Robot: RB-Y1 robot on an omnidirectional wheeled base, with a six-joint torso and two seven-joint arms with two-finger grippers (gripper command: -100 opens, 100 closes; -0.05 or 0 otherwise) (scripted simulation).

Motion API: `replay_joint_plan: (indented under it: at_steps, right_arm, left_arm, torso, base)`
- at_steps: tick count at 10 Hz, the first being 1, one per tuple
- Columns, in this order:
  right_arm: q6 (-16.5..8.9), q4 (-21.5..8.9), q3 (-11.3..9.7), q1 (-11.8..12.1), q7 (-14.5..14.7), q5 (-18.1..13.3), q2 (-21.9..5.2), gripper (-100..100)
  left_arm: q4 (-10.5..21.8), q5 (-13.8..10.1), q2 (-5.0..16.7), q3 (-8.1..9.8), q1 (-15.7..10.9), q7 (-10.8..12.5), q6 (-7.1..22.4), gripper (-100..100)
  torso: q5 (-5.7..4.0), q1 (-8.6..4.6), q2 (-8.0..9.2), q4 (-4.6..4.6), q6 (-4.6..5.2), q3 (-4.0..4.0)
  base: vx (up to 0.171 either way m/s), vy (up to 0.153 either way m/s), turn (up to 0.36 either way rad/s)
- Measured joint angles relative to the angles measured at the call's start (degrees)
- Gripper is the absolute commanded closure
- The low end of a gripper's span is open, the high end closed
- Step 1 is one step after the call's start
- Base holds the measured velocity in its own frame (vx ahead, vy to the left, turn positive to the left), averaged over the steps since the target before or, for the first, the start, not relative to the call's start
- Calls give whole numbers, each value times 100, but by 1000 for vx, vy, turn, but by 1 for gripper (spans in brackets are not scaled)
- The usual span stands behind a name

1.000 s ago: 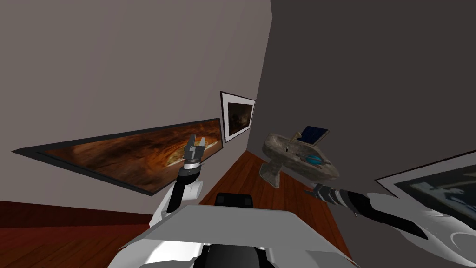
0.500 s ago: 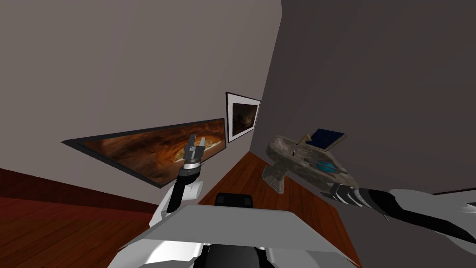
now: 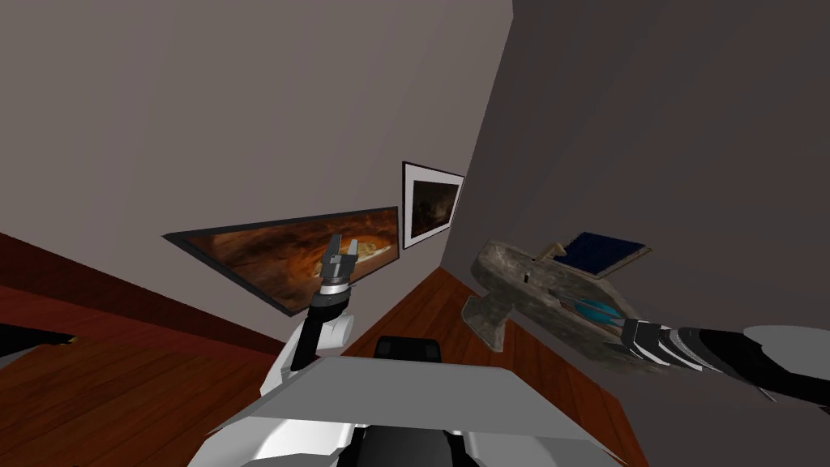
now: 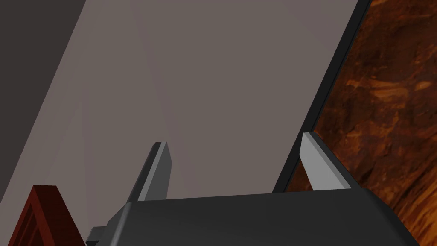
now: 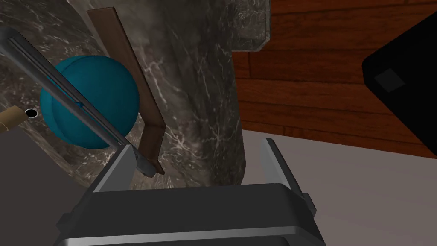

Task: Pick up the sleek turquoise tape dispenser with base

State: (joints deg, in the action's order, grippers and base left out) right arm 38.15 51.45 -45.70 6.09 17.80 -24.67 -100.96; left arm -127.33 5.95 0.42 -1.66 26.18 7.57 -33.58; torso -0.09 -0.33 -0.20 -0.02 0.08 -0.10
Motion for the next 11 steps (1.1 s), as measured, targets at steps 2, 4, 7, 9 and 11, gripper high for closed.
replay_joint_plan:
  at_steps: [2, 4, 7, 9, 11]
  right_arm:
    - [-43, -53, -43, 158, 248, 16, -304, -100]
    - [40, -262, -80, -17, 263, -302, -260, -100]
    - [64, -333, -149, 18, 441, -518, -174, -100]
    - [71, -339, -151, 17, 450, -528, -165, -100]
    - [7, -549, -177, -9, 326, -643, 57, -100]
  left_arm:
    - [0, 0, 1, 1, 1, 0, 0, 0]
    - [0, 0, 0, 0, 1, 0, 0, 0]
    - [0, 0, 0, 1, 1, 0, 0, 0]
    - [0, 0, 0, 0, 0, 0, 0, 0]
    - [0, 0, 0, 0, -1, 0, 0, 0]
  torso:
    - [-4, -18, -10, -2, 2, -6]
    - [-4, -6, -3, -1, 3, -2]
    - [-9, -20, -3, -1, 5, -2]
    - [0, 15, 13, 3, 6, 7]
    - [-2, 9, 37, 7, 0, 20]
  base:
    - [63, -101, 108]
    - [67, -85, 134]
    - [41, -87, 58]
    - [-18, -17, 110]
    - [-58, -33, 199]
